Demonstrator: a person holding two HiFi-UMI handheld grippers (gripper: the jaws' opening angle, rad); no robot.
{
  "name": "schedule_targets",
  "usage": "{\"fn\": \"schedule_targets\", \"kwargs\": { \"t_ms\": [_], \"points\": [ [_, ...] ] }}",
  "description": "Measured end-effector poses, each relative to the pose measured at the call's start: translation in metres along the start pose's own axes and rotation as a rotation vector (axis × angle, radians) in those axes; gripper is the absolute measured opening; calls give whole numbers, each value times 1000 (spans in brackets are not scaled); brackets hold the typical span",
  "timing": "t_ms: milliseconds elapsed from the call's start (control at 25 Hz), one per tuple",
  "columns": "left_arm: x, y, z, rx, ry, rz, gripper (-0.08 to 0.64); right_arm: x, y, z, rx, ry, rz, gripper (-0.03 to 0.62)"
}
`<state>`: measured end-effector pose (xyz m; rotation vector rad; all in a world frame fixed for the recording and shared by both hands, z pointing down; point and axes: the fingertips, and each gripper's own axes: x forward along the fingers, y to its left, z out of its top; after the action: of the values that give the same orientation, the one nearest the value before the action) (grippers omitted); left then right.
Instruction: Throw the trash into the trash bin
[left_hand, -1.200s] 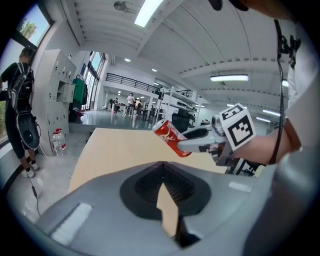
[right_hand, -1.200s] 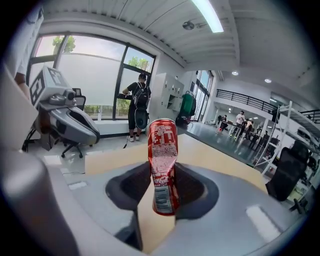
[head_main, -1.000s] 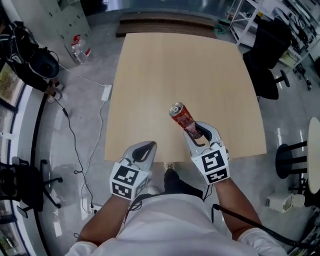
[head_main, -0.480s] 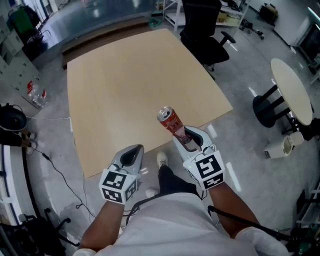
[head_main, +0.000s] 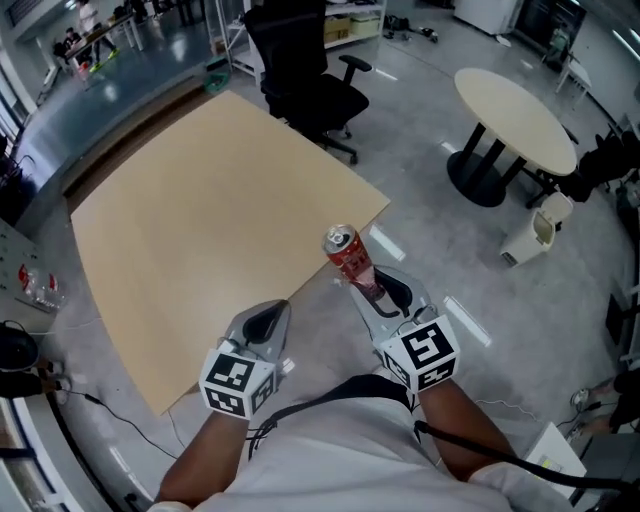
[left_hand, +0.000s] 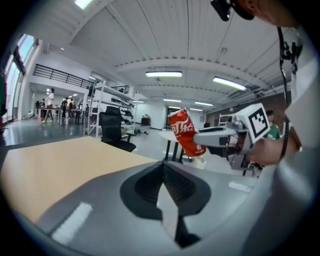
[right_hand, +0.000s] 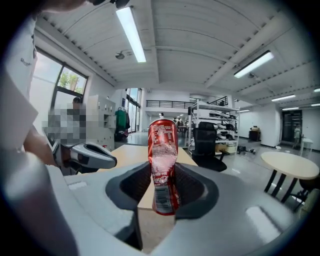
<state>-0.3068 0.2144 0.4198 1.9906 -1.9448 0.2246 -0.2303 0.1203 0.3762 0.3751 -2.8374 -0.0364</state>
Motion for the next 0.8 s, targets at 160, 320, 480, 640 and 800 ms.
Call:
{"fn": "schedule_targets", "kwargs": {
  "t_ms": [160, 320, 480, 640, 800],
  "points": [
    [44, -26, 17, 34, 2, -93, 8, -35, -51, -3, 125, -47, -69, 146],
    [91, -64, 35, 59, 7, -190, 8, -86, -112, -11, 136, -54, -209, 146],
    [136, -105, 51, 116, 18, -312, 8, -139, -162, -23, 159, -63, -368, 146],
    [176, -157, 63, 167, 34, -430, 8, -192, -198, -38, 190, -67, -493, 146],
    [210, -215, 64, 196, 51, -543, 8, -240, -226, -61, 222, -60, -593, 144]
  ]
}}
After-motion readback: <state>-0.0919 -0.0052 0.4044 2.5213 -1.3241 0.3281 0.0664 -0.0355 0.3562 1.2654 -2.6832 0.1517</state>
